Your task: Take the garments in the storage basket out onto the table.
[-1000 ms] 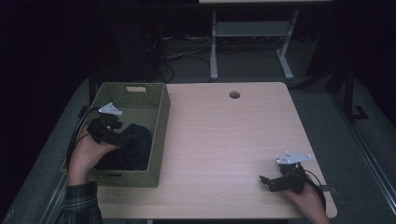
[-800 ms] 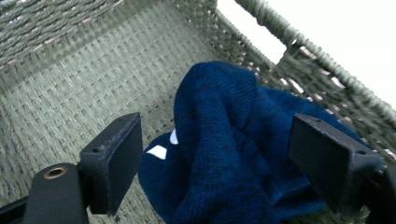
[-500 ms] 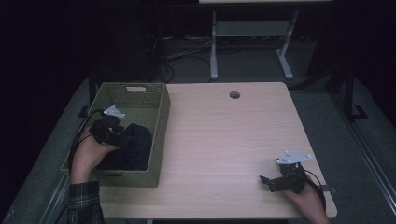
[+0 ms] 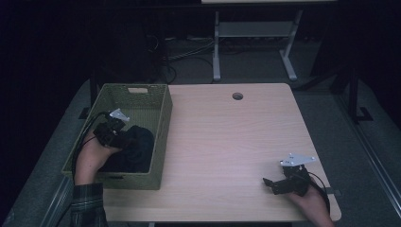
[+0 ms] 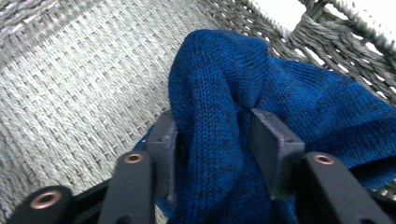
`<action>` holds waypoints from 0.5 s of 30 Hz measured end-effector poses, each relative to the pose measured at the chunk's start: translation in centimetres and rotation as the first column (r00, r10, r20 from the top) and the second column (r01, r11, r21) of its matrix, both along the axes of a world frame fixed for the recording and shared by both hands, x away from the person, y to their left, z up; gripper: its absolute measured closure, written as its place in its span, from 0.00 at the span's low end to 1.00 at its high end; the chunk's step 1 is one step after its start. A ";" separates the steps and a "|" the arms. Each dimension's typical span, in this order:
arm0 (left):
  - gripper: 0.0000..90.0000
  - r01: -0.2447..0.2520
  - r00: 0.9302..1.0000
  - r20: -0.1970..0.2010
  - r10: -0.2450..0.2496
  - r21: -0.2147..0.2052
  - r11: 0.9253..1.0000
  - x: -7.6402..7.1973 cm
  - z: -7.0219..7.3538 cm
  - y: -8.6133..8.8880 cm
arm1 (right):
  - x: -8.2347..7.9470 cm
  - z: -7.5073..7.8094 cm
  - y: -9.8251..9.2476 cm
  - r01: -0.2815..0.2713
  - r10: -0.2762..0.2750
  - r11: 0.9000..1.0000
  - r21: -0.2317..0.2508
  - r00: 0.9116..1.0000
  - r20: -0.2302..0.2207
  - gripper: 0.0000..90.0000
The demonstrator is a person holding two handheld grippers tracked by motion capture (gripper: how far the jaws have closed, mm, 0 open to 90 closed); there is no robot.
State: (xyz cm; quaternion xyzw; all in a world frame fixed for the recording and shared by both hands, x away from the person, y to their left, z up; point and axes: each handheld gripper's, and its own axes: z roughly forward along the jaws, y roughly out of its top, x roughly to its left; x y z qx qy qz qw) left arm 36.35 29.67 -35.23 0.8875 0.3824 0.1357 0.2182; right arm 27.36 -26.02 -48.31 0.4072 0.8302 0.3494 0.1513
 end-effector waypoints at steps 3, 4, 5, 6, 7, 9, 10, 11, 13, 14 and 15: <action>0.75 -0.007 1.000 -0.027 0.007 -0.008 1.000 0.2 -0.2 0.0 | 0.0 0.0 0.0 0.000 0.000 1.000 0.000 1.000 0.000 0.01; 0.79 -0.007 1.000 -0.027 0.007 -0.008 1.000 0.2 -0.2 0.0 | 0.0 0.0 0.0 0.000 0.000 1.000 0.000 1.000 0.000 0.01; 0.79 -0.006 0.999 -0.035 0.005 -0.012 1.000 0.2 -0.2 0.0 | 0.0 0.0 0.0 0.000 0.000 1.000 0.000 1.000 0.000 0.01; 0.84 -0.014 0.999 -0.043 0.013 -0.015 1.000 0.2 -0.2 0.1 | 0.0 0.0 0.0 0.000 0.000 1.000 0.000 1.000 0.000 0.01; 0.85 -0.017 0.999 -0.047 0.016 -0.018 1.000 0.2 -0.1 0.1 | 0.0 0.0 0.0 0.000 0.000 1.000 0.000 1.000 -0.001 0.01; 0.86 -0.017 0.998 -0.055 0.016 -0.024 1.000 0.3 -0.1 0.2 | 0.0 0.0 0.0 0.000 0.000 1.000 0.000 1.000 -0.001 0.01; 0.87 -0.017 0.998 -0.055 0.016 -0.024 1.000 0.3 -0.1 0.2 | 0.0 0.0 0.0 0.000 0.000 1.000 -0.001 1.000 0.000 0.01; 0.87 -0.017 0.998 -0.054 0.015 -0.034 0.999 0.3 0.1 0.4 | 0.0 0.0 0.0 0.000 0.000 1.000 0.000 1.000 0.000 0.02; 0.87 -0.015 0.998 -0.053 0.013 -0.035 0.999 0.2 0.2 0.4 | 0.0 0.0 0.0 0.000 0.000 1.000 -0.001 1.000 0.000 0.01; 0.87 -0.012 0.999 -0.051 0.010 -0.040 0.999 0.2 0.3 0.5 | 0.0 0.0 0.0 0.000 0.000 1.000 0.000 1.000 0.000 0.01; 0.87 -0.005 0.999 -0.047 0.003 -0.049 0.999 0.1 0.4 0.8 | 0.0 0.0 0.0 0.000 0.000 1.000 0.000 1.000 0.000 0.01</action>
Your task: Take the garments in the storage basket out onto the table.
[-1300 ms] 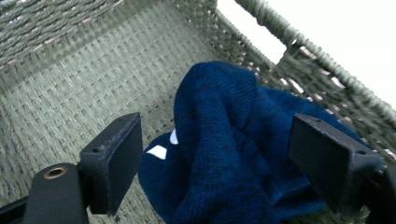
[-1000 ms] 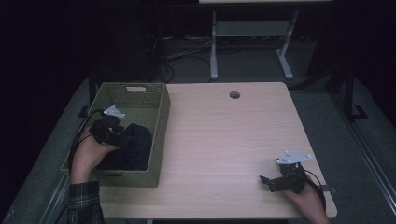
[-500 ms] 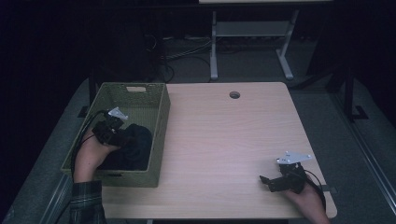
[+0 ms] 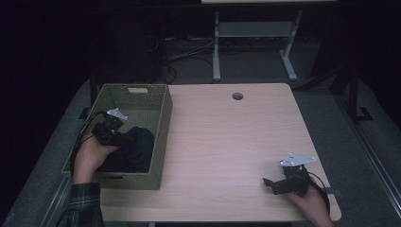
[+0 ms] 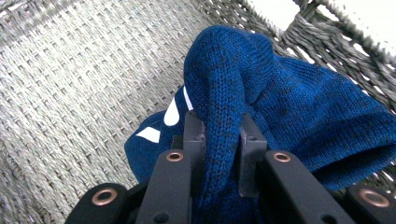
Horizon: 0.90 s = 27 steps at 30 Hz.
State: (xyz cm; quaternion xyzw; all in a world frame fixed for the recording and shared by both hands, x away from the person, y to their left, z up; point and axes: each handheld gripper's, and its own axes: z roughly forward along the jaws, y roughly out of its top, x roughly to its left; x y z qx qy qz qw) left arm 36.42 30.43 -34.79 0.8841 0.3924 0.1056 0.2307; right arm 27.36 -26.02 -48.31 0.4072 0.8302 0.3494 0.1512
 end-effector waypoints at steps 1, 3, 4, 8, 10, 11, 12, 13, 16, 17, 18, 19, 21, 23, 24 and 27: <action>0.87 0.002 1.000 -0.002 -0.002 -0.006 1.000 0.0 0.2 0.2 | 0.0 0.0 0.0 0.000 0.000 1.000 0.000 1.000 0.000 0.01; 0.87 -0.003 1.000 0.000 0.003 -0.021 1.000 -0.1 0.3 0.4 | 0.0 0.0 0.0 0.000 0.000 1.000 0.000 1.000 0.001 0.01; 0.87 0.003 1.000 -0.003 -0.003 -0.027 1.000 -0.1 0.5 0.6 | 0.0 0.0 0.0 -0.001 0.001 1.000 0.000 1.000 0.001 0.02; 0.87 0.002 1.000 -0.003 -0.002 -0.056 0.998 -0.3 1.3 1.2 | 0.0 0.0 0.0 0.002 -0.002 1.000 0.000 1.000 -0.001 0.02; 0.87 0.005 1.000 -0.001 -0.005 -0.065 0.998 -0.4 1.6 1.5 | 0.0 0.0 0.0 0.003 -0.003 1.000 0.000 1.000 -0.002 0.02; 0.87 0.009 1.000 0.002 -0.009 -0.067 0.998 -0.4 1.8 1.6 | 0.0 0.0 0.0 0.005 -0.005 1.000 0.000 1.000 -0.003 0.02; 0.87 0.008 1.000 0.003 -0.008 -0.072 0.997 -0.5 1.9 1.7 | 0.0 0.0 0.0 0.004 -0.004 1.000 0.000 1.000 -0.003 0.02; 0.87 0.013 1.000 0.004 -0.013 -0.078 0.997 -0.5 2.1 1.9 | 0.0 0.0 0.0 0.003 -0.003 1.000 0.001 1.000 -0.003 0.02; 0.87 0.019 1.000 0.010 -0.018 -0.090 0.996 -0.6 2.5 2.1 | 0.0 0.0 0.0 0.003 -0.003 1.000 0.001 1.000 -0.003 0.02; 0.87 0.019 1.000 0.014 -0.018 -0.095 0.995 -0.6 2.7 2.2 | 0.0 0.0 0.0 0.003 -0.003 1.000 0.001 1.000 -0.003 0.02; 0.87 0.018 1.000 0.014 -0.017 -0.100 0.995 -0.7 2.9 2.2 | 0.0 0.0 0.0 0.003 -0.003 1.000 0.001 1.000 -0.003 0.02; 0.87 0.021 1.000 0.017 -0.019 -0.099 0.995 -0.7 3.1 2.3 | 0.0 0.0 0.0 0.003 -0.003 1.000 0.001 1.000 -0.003 0.02; 0.87 0.025 0.999 0.025 -0.022 -0.105 0.994 -0.7 3.5 2.3 | 0.0 0.0 0.0 0.003 -0.003 1.000 0.001 1.000 -0.004 0.02; 0.87 0.028 0.999 0.030 -0.024 -0.119 0.992 -0.7 3.9 2.3 | 0.0 0.0 0.0 0.004 -0.004 1.000 0.001 1.000 -0.004 0.02; 0.87 0.034 0.999 0.040 -0.029 -0.128 0.991 -0.8 4.3 2.3 | 0.0 0.0 0.0 0.003 -0.003 1.000 0.001 1.000 -0.003 0.02; 0.87 0.036 0.998 0.052 -0.029 -0.132 0.991 -0.8 4.9 2.3 | 0.0 0.0 0.0 0.003 -0.003 1.000 0.001 1.000 -0.003 0.02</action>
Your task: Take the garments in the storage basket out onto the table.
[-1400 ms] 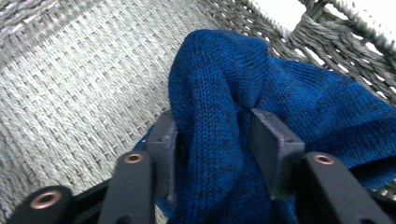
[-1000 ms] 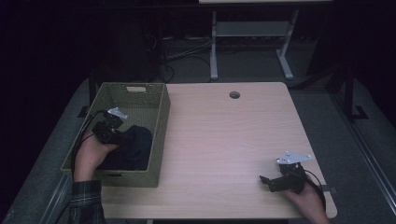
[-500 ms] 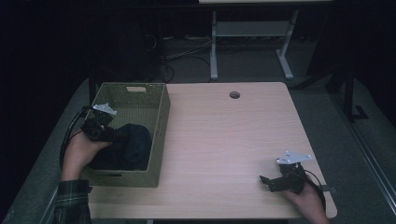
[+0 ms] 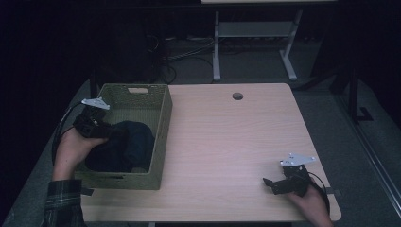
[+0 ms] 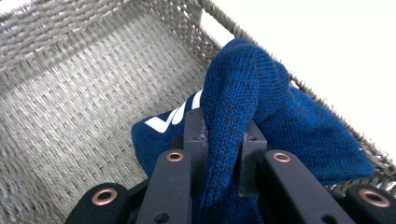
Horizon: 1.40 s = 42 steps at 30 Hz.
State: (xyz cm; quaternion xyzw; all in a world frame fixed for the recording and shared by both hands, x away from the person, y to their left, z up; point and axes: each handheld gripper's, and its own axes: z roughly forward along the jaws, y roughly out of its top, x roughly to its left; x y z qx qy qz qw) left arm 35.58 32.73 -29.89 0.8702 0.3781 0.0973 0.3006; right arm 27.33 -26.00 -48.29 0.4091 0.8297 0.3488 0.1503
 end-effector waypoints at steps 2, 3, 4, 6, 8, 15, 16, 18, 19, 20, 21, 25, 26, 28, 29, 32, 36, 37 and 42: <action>0.87 -0.004 1.000 0.005 0.004 -0.002 1.000 0.0 0.2 0.0 | 0.0 0.0 0.0 0.001 -0.001 1.000 0.000 1.000 0.001 0.02; 0.87 -0.004 1.000 0.010 0.004 -0.003 1.000 0.0 0.6 0.1 | 0.0 0.0 0.0 0.001 -0.001 1.000 0.000 1.000 0.001 0.02; 0.87 -0.004 1.000 0.010 0.004 -0.003 1.000 0.0 0.6 0.1 | 0.0 0.0 0.0 0.003 -0.003 1.000 0.001 1.000 -0.002 0.02; 0.87 0.004 1.000 0.025 -0.004 -0.003 1.000 -0.1 1.2 0.0 | 0.0 0.0 0.0 0.002 -0.002 1.000 0.000 1.000 0.001 0.02; 0.87 0.004 1.000 0.026 -0.003 -0.006 1.000 -0.1 1.5 0.0 | 0.0 0.0 0.0 0.000 0.000 1.000 0.002 1.000 0.003 0.02; 0.87 0.005 0.998 0.068 -0.004 -0.013 1.000 -0.3 3.5 -0.1 | 0.0 0.0 0.0 0.001 -0.001 1.000 0.003 1.000 -0.002 0.02; 0.87 0.005 0.998 0.068 -0.004 -0.013 1.000 -0.3 3.5 -0.1 | 0.0 0.0 0.0 0.001 -0.001 1.000 0.003 1.000 -0.002 0.02; 0.87 0.008 0.997 0.083 -0.006 -0.020 1.000 -0.4 4.1 -0.1 | 0.0 0.0 0.0 0.001 -0.001 1.000 0.003 1.000 -0.002 0.02; 0.87 0.008 0.997 0.083 -0.006 -0.020 1.000 -0.4 4.1 -0.1 | 0.0 0.0 0.0 0.000 0.000 1.000 0.003 1.000 -0.002 0.02; 0.87 0.008 0.996 0.084 -0.006 -0.020 1.000 -0.4 4.3 -0.1 | 0.0 0.0 0.0 0.000 0.000 1.000 0.003 1.000 -0.002 0.02; 0.87 0.004 0.995 0.096 -0.002 -0.017 1.000 -0.4 4.8 -0.1 | 0.0 0.0 0.0 0.001 -0.001 1.000 0.003 1.000 -0.002 0.02; 0.87 -0.002 0.993 0.115 0.005 -0.028 1.000 -0.5 5.7 0.0 | 0.0 0.0 0.0 0.001 -0.001 1.000 0.002 1.000 -0.001 0.02; 0.87 -0.002 0.993 0.115 0.005 -0.028 1.000 -0.5 5.7 0.0 | 0.0 0.0 0.0 0.001 -0.001 1.000 0.002 1.000 -0.001 0.02; 0.87 -0.001 0.992 0.125 0.005 -0.029 1.000 -0.6 6.2 0.0 | 0.0 0.0 0.0 0.002 -0.002 1.000 0.003 1.000 -0.001 0.02; 0.87 0.001 0.991 0.130 0.003 -0.025 1.000 -0.6 6.4 0.0 | 0.0 0.0 0.0 0.002 -0.002 1.000 0.003 1.000 -0.001 0.02; 0.87 0.001 0.989 0.147 0.003 -0.030 1.000 -0.8 7.2 0.1 | 0.0 0.0 0.0 0.002 -0.002 1.000 0.003 1.000 -0.001 0.02; 0.88 0.001 0.986 0.166 0.007 -0.051 0.999 -1.1 8.2 0.1 | 0.0 0.0 0.0 0.002 -0.002 1.000 0.002 1.000 -0.001 0.02; 0.88 0.012 0.984 0.180 -0.003 -0.049 0.999 -1.2 8.7 0.1 | 0.0 0.0 0.0 0.002 -0.002 1.000 0.002 1.000 -0.001 0.02; 0.88 0.022 0.982 0.190 -0.011 -0.054 0.998 -1.4 9.4 -0.4 | 0.0 0.0 0.0 0.002 -0.002 1.000 0.002 1.000 -0.002 0.02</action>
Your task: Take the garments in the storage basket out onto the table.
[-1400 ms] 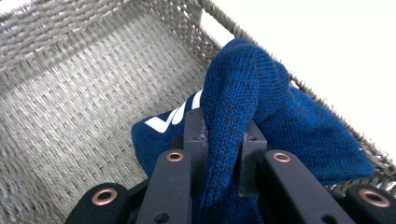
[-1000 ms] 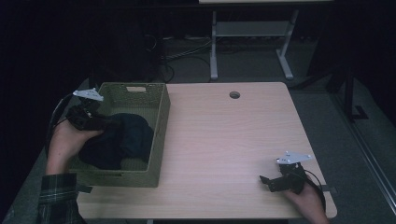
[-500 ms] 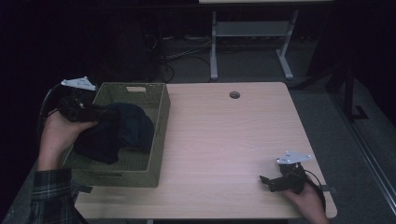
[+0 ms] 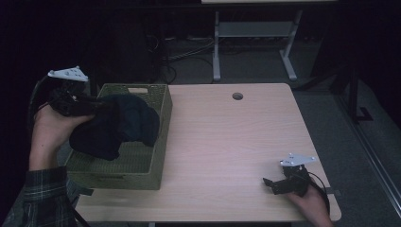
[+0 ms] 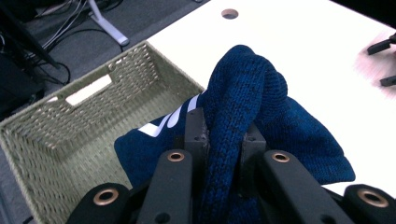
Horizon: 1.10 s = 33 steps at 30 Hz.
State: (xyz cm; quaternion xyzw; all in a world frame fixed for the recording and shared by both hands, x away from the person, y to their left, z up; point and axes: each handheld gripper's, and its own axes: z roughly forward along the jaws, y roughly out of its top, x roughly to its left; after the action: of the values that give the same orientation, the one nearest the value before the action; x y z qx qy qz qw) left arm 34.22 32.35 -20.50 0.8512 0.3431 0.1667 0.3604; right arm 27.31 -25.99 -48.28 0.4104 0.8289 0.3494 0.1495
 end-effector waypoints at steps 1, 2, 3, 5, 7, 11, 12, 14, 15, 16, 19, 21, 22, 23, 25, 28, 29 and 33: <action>0.88 0.002 1.000 0.008 -0.002 -0.005 1.000 -0.1 0.3 -0.2 | 0.0 0.0 0.0 0.000 0.000 1.000 0.000 1.000 0.001 0.02; 0.87 0.002 1.000 0.008 -0.002 -0.005 1.000 -0.1 0.3 -0.2 | 0.0 0.0 0.0 0.000 0.000 1.000 0.000 1.000 0.000 0.02; 0.87 0.006 1.000 0.016 -0.006 -0.007 1.000 -0.1 0.6 -0.5 | 0.0 0.0 0.0 0.000 0.000 1.000 0.000 1.000 0.000 0.02; 0.87 0.008 1.000 0.018 -0.007 -0.006 1.000 -0.1 0.8 -0.6 | 0.0 0.0 0.0 0.000 0.000 1.000 0.000 1.000 0.000 0.02; 0.88 0.011 1.000 0.026 -0.011 -0.007 1.000 -0.1 1.4 -1.0 | 0.0 0.0 0.0 0.000 0.000 1.000 0.000 1.000 0.000 0.02; 0.88 0.014 0.999 0.038 -0.014 -0.011 1.000 -0.2 1.9 -1.3 | 0.0 0.0 0.0 0.000 0.000 1.000 0.000 1.000 0.000 0.02; 0.88 0.015 0.999 0.040 -0.015 -0.014 1.000 -0.2 2.1 -1.4 | 0.0 0.0 0.0 0.000 0.000 1.000 0.000 1.000 0.000 0.02; 0.88 0.021 0.999 0.044 -0.020 -0.016 1.000 -0.2 2.4 -1.6 | 0.0 0.0 0.0 0.000 0.000 1.000 0.000 1.000 0.000 0.02; 0.88 0.025 0.999 0.049 -0.024 -0.019 1.000 -0.2 2.7 -1.9 | 0.0 0.0 0.0 0.000 0.000 1.000 0.000 1.000 0.000 0.02; 0.88 0.025 0.999 0.049 -0.024 -0.019 1.000 -0.2 2.7 -1.9 | 0.0 0.0 0.0 0.000 0.000 1.000 0.000 1.000 0.000 0.02; 0.88 0.037 0.997 0.063 -0.036 -0.024 0.999 -0.1 3.2 -2.4 | 0.0 0.0 0.0 0.000 0.000 1.000 0.000 1.000 0.000 0.02; 0.87 0.051 0.996 0.069 -0.049 -0.035 0.998 -0.1 3.5 -3.1 | 0.0 0.0 0.0 0.000 0.000 1.000 0.000 1.000 0.000 0.02; 0.87 0.051 0.996 0.069 -0.049 -0.035 0.998 -0.1 3.5 -3.1 | 0.0 0.0 0.0 0.000 0.000 1.000 0.000 1.000 0.000 0.02; 0.88 0.060 0.996 0.070 -0.058 -0.039 0.997 -0.1 3.6 -3.6 | 0.0 0.0 0.0 0.000 0.000 1.000 0.000 1.000 0.000 0.02; 0.87 0.067 0.996 0.068 -0.064 -0.042 0.997 -0.1 3.7 -4.0 | 0.0 0.0 0.0 0.000 0.000 1.000 0.000 1.000 0.000 0.02; 0.87 0.069 0.995 0.070 -0.066 -0.046 0.997 0.0 3.7 -4.6 | 0.0 0.0 0.0 0.000 0.000 1.000 0.000 1.000 0.000 0.02; 0.87 0.070 0.995 0.070 -0.066 -0.052 0.996 0.0 3.7 -4.8 | 0.0 0.0 0.0 0.000 0.000 1.000 0.000 1.000 0.000 0.02; 0.87 0.087 0.994 0.070 -0.083 -0.055 0.995 0.1 3.8 -5.8 | 0.0 0.0 0.0 0.000 0.000 1.000 0.000 1.000 0.000 0.02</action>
State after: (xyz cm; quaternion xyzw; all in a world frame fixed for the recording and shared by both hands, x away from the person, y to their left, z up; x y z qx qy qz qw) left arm 34.34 26.55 -16.72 0.8482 0.2988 0.1697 0.4031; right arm 27.31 -25.99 -48.27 0.4103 0.8290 0.3493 0.1495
